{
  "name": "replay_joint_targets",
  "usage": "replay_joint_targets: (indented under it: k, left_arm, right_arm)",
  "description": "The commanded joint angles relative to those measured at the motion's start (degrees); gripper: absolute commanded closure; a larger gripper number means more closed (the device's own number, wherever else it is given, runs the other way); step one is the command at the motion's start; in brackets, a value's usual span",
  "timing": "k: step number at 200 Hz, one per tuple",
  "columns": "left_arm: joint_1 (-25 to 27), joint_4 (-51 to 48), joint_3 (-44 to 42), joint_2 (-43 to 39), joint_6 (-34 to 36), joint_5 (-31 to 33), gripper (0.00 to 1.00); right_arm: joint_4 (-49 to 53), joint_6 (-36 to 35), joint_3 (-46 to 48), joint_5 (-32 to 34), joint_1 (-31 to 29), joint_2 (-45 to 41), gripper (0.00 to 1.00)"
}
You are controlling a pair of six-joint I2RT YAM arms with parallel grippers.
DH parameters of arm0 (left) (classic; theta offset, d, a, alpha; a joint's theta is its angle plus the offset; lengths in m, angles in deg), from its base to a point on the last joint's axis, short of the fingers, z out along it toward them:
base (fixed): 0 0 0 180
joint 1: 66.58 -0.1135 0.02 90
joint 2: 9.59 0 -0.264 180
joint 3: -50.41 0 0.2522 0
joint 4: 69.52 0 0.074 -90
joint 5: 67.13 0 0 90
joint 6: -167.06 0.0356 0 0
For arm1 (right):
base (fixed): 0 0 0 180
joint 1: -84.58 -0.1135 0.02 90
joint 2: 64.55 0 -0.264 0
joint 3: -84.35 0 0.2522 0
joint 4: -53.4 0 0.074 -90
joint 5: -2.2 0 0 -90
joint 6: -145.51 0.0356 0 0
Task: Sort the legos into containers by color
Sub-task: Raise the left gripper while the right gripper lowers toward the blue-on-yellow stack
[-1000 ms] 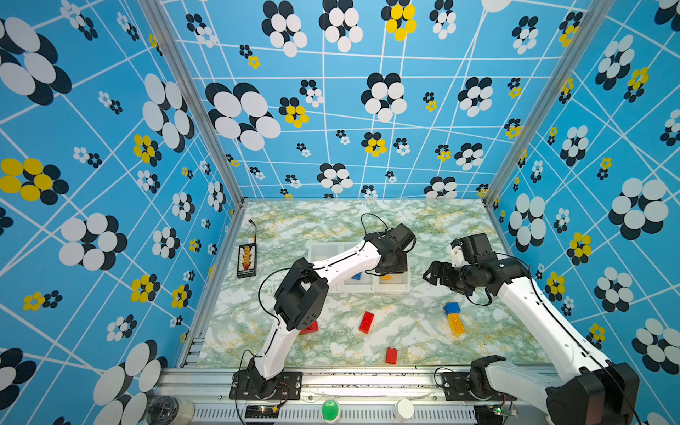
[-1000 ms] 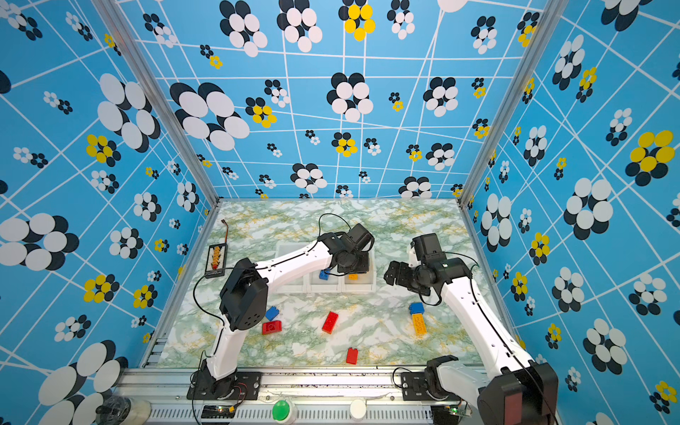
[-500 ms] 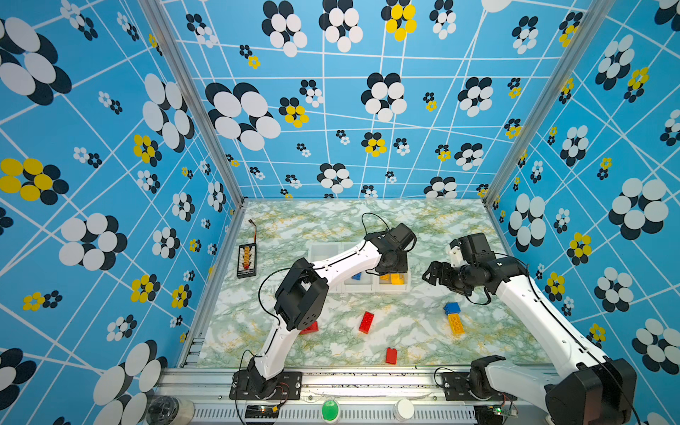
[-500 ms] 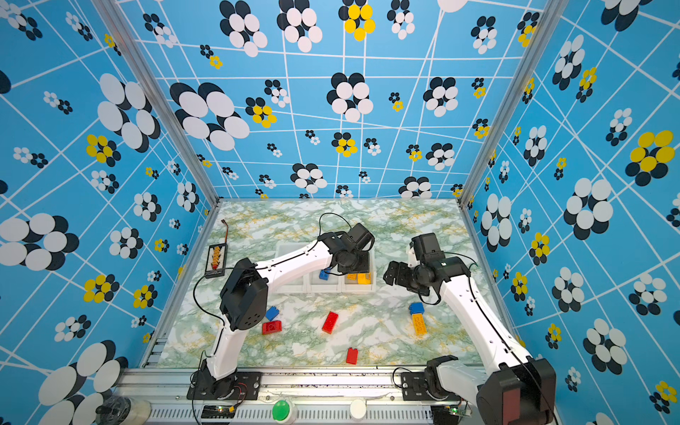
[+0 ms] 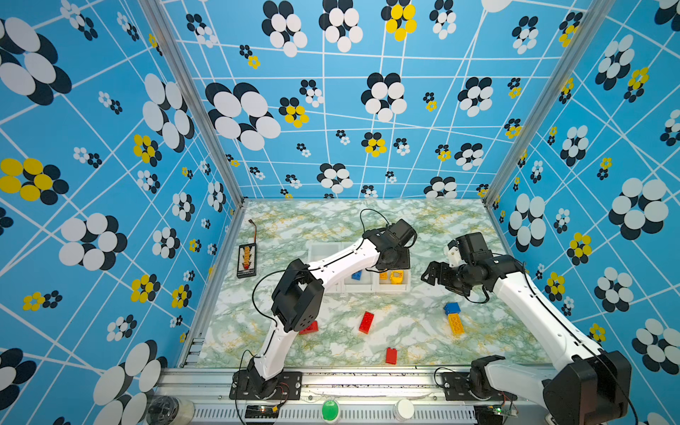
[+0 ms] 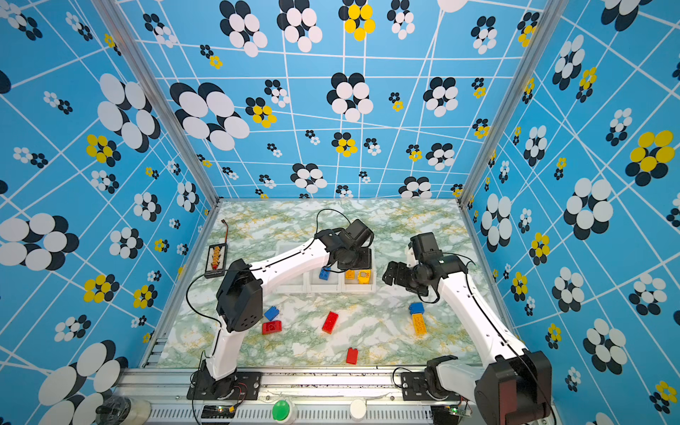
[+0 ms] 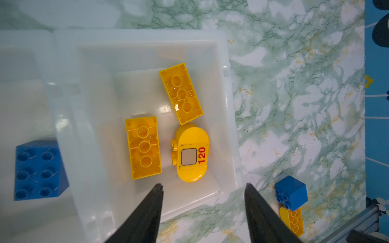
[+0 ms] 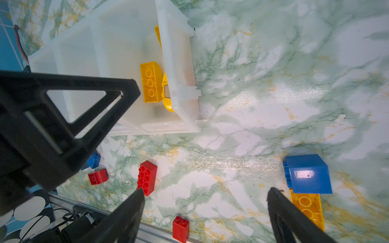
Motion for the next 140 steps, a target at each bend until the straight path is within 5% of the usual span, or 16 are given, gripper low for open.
replay_joint_targets:
  k: [1, 140]
  left_arm:
    - [-0.4, -0.8, -0.5, -4.7, 1.1, 1.4, 0.35]
    - [-4.7, 4.1, -20.8, -22.8, -2.4, 3.9, 0.18]
  right_arm:
    - [0.6, -0.9, -0.8, -0.6, 0.6, 0.6, 0.08]
    - [6.8, -3.3, 5.6, 4.2, 5.8, 3.4, 0.04]
